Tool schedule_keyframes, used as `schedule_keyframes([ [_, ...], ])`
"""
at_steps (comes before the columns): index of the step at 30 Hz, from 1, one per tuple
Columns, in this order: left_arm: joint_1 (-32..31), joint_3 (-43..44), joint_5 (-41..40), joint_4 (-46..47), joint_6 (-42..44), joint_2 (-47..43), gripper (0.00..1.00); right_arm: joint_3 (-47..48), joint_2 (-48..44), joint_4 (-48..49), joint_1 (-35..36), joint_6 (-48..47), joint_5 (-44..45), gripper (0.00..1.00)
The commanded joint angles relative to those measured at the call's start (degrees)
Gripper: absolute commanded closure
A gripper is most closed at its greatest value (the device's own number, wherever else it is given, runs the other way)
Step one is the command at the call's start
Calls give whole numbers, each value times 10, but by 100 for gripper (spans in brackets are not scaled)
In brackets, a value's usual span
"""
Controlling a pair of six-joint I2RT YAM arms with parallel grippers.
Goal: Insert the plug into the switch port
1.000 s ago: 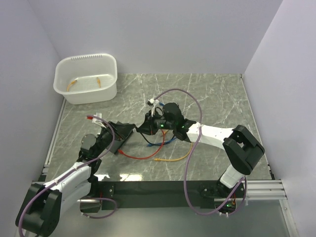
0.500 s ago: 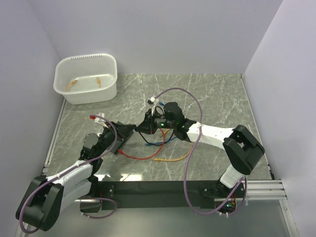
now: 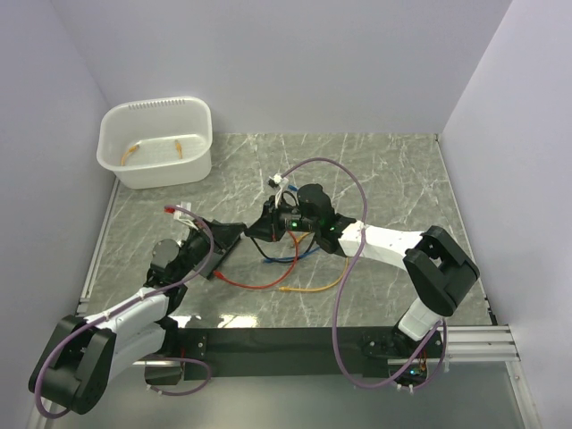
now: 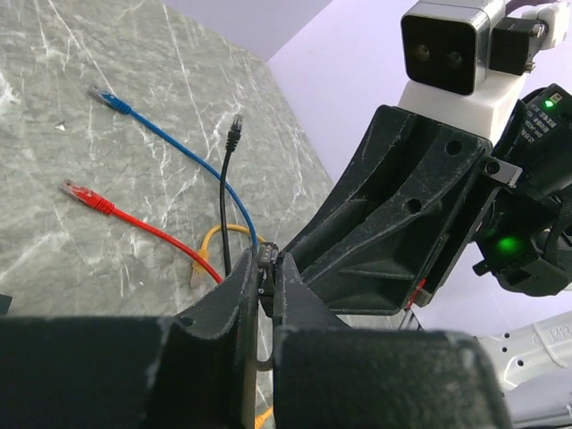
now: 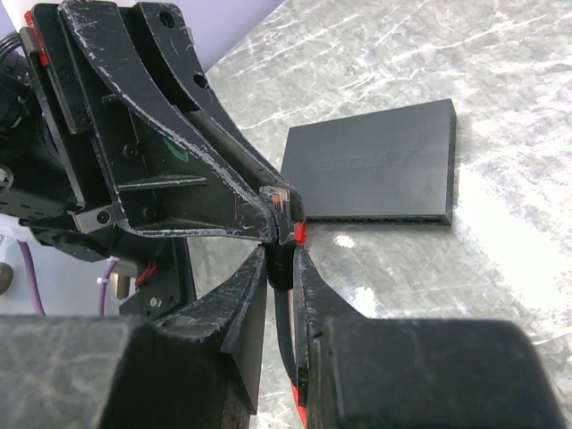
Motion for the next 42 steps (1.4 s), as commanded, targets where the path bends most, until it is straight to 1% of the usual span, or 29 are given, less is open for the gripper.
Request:
schedule_keyframes([
  [1,1,14,1,22,14,3,94,3,-7,38,1,7,-24,100],
  [3,0,15,4,29,15,3,99,3,-6,38,1,7,-29,100],
  [5,0,19,0,15,14,6,99,8,-3,34,1,7,-29,100],
  [6,0,25,-7,1,14,6,100,9,-4,25,1,5,-19,95],
  [7,0,31,-36,-21,12,3,100,8,-7,19,1,-4,-10,78],
  [8,0,41,-64,-63,1,0,100,12,-13,8,3,-11,7,66],
  [9,0,67,-89,-150,-5,-2,99,15,-18,-27,6,-21,35,56],
  [10,0,81,-125,-195,-13,-3,99,20,-22,-46,9,-42,88,44],
  [12,0,110,-145,-273,-14,-3,99,31,-38,-84,22,-63,140,38],
  [13,0,117,-150,-288,-14,-1,99,32,-44,-93,27,-81,186,36],
  [15,0,133,-157,-310,-14,2,99,33,-60,-112,49,-103,224,36],
  [16,0,136,-154,-324,-16,5,100,36,-63,-116,57,-122,261,36],
  [20,0,145,-147,-341,-22,12,99,46,-59,-129,87,-143,309,38],
  [23,0,135,-145,-328,-20,11,99,50,-50,-120,92,-135,325,46],
  [25,0,130,-139,-317,-22,13,99,55,-43,-118,93,-130,328,51],
  [27,0,122,-131,-299,-23,14,99,67,-29,-126,93,-126,351,54],
  [28,0,121,-127,-294,-24,16,99,72,-19,-128,93,-126,355,56],
  [30,0,117,-128,-284,-23,19,99,83,-9,-135,93,-125,352,58],
  [37,0,108,-117,-254,-22,34,100,116,28,-150,93,-117,330,60],
  [42,0,111,-115,-253,-21,35,100,137,46,-158,94,-119,330,60],
])
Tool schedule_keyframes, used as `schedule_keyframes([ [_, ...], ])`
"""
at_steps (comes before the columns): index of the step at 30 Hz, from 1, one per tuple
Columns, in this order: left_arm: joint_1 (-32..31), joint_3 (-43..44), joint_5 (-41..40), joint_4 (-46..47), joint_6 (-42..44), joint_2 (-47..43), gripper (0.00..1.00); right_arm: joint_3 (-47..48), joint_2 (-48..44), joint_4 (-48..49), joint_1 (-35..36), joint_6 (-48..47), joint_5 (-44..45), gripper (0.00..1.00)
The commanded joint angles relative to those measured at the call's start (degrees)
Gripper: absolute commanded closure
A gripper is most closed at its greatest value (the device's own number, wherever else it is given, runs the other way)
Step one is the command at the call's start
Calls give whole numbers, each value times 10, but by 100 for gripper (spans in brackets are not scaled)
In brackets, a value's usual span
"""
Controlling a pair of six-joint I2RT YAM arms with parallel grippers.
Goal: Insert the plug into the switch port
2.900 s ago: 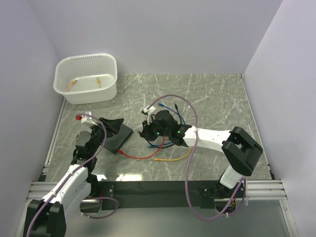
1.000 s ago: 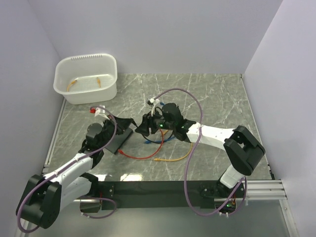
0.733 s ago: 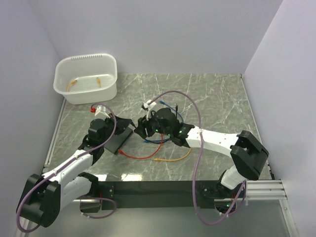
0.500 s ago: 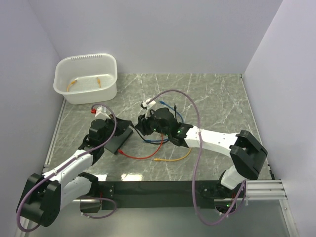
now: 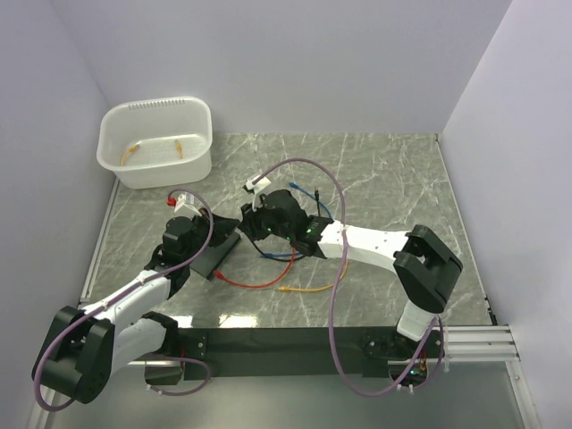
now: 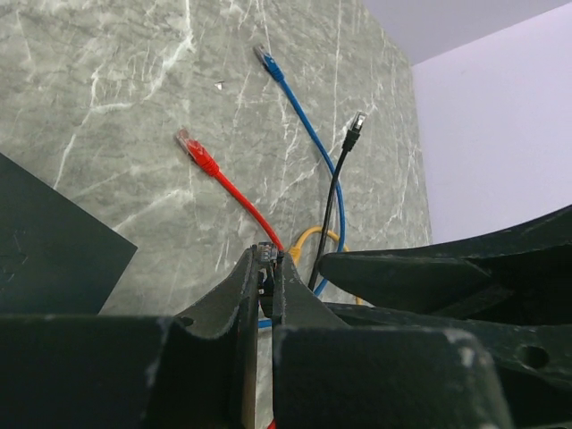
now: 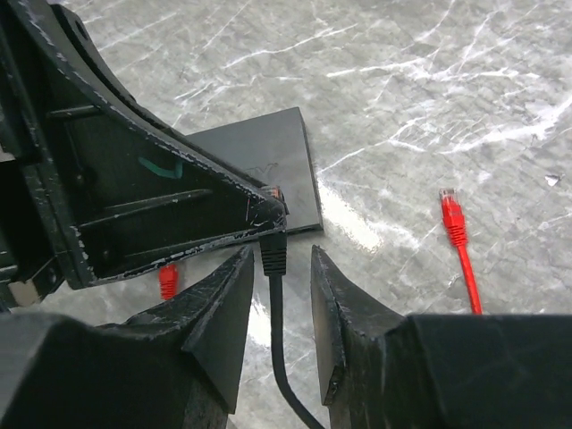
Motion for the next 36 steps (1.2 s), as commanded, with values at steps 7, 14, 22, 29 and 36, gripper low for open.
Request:
schedule_keyframes([
  [7,1,-3,5,32,0,-7,99,38,21,-3,3,5,-12,61],
  [14,1,-2,2,25,1,-13,99,45,35,-9,7,4,-6,61],
  [22,1,-4,2,26,-1,-15,100,42,39,-5,6,4,-1,66],
  [29,1,-2,0,22,0,-12,100,40,33,0,7,9,-1,70],
  [36,1,-3,0,25,-1,-9,99,33,26,8,7,14,-4,68],
])
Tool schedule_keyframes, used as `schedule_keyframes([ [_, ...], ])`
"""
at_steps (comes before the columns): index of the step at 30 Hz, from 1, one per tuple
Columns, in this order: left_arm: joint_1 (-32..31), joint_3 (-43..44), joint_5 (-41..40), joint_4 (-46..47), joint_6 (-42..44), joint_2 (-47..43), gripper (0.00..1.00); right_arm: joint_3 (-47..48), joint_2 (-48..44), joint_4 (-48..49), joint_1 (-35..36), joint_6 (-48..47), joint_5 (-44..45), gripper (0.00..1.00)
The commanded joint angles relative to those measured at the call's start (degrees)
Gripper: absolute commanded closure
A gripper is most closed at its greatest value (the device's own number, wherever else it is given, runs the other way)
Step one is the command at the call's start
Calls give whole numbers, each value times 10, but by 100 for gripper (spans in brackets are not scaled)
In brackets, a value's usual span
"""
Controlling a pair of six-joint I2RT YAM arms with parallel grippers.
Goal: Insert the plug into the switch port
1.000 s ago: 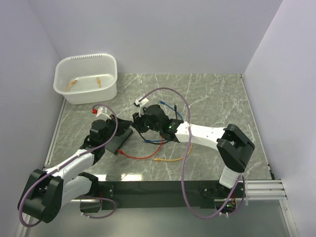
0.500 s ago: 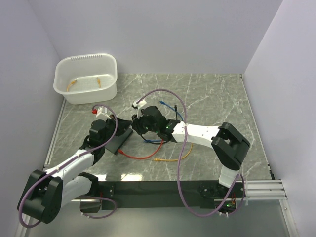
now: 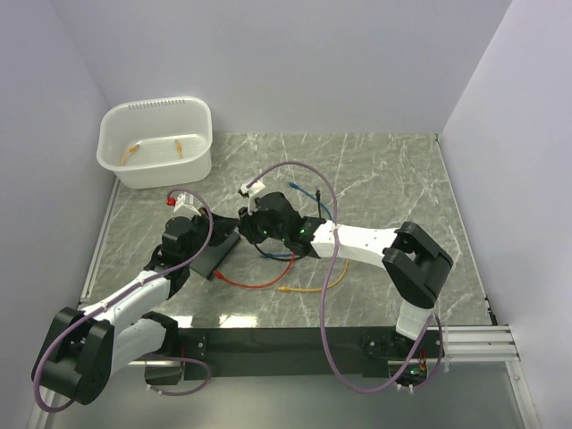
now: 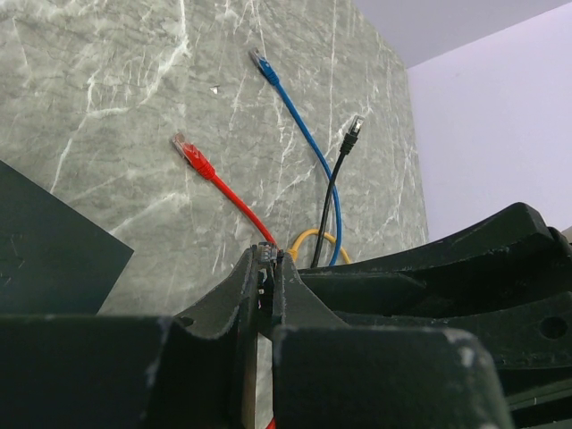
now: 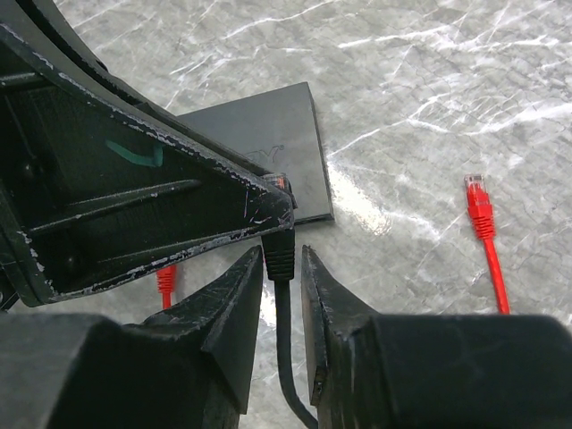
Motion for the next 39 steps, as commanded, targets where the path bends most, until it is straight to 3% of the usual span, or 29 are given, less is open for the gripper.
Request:
schedule_keyframes([
  [1,1,-2,1,19,0,-6,100,13,-12,23,4,7,6,68],
  [10,1,-3,0,18,0,-5,99,4,-19,33,3,11,9,69],
  [22,1,0,-5,7,3,-12,99,1,-9,33,5,15,9,93],
  [25,1,8,-30,-26,16,-16,90,-1,-12,29,4,15,9,98],
  [29,15,14,-64,-69,28,-35,62,-9,-17,15,8,15,9,100],
  [32,42,11,-66,-85,28,-46,50,-17,-25,7,14,20,21,100],
  [34,55,12,-72,-102,28,-49,43,-29,-30,4,17,22,21,100],
  [39,94,16,-94,-140,35,-62,36,-47,-31,-6,38,26,26,100],
])
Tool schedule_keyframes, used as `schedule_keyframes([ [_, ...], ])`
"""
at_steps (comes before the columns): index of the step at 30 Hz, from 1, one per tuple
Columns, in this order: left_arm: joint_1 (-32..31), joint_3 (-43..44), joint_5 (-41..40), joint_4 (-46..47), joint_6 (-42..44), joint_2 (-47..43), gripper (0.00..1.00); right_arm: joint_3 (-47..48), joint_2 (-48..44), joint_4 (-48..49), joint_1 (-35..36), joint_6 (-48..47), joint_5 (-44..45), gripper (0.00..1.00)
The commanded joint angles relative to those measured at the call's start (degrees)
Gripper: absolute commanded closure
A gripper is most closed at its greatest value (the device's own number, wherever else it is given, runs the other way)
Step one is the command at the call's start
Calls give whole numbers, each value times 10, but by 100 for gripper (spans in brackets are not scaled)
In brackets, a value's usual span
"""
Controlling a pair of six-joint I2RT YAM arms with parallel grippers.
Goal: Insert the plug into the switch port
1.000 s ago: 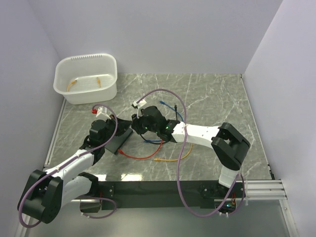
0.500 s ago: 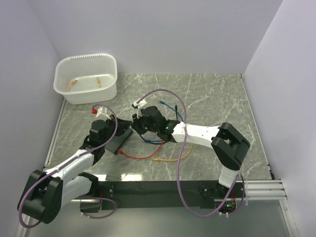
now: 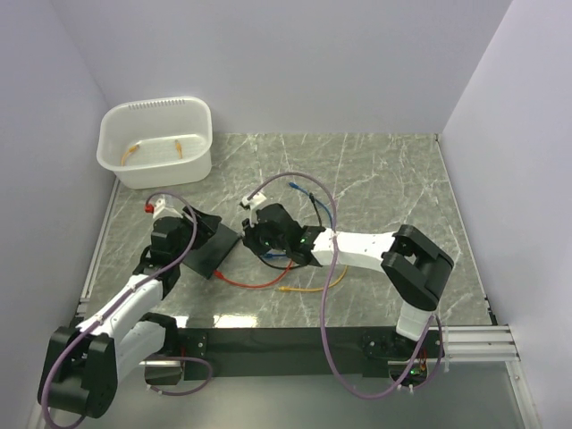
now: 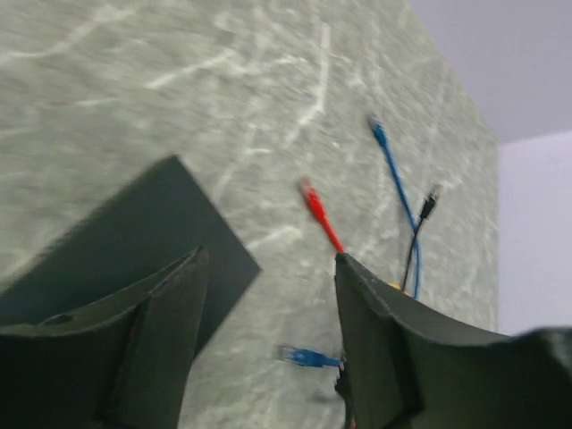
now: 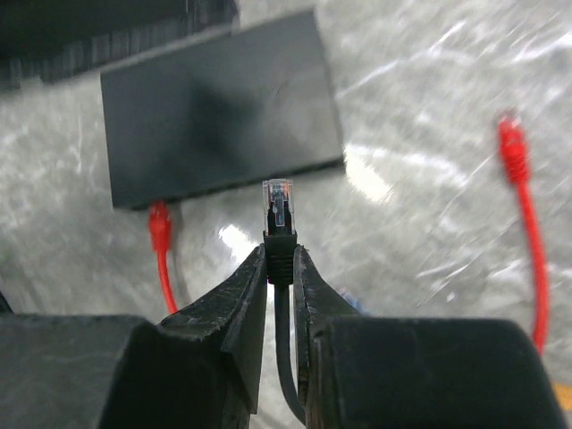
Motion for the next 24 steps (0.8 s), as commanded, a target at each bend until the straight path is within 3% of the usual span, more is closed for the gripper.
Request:
schedule_keyframes([
  [1,22,18,-37,-34,14,-21,34,-7,-22,-3,22,7,12,100],
  [5,54,30,-70,-78,24,-30,28,2,5,-11,44,12,4,100],
  [13,95,16,-92,-67,18,-2,23,65,73,-56,77,3,17,100],
  [24,117,3,-32,-41,-3,63,23,133,137,-113,87,-10,41,100],
])
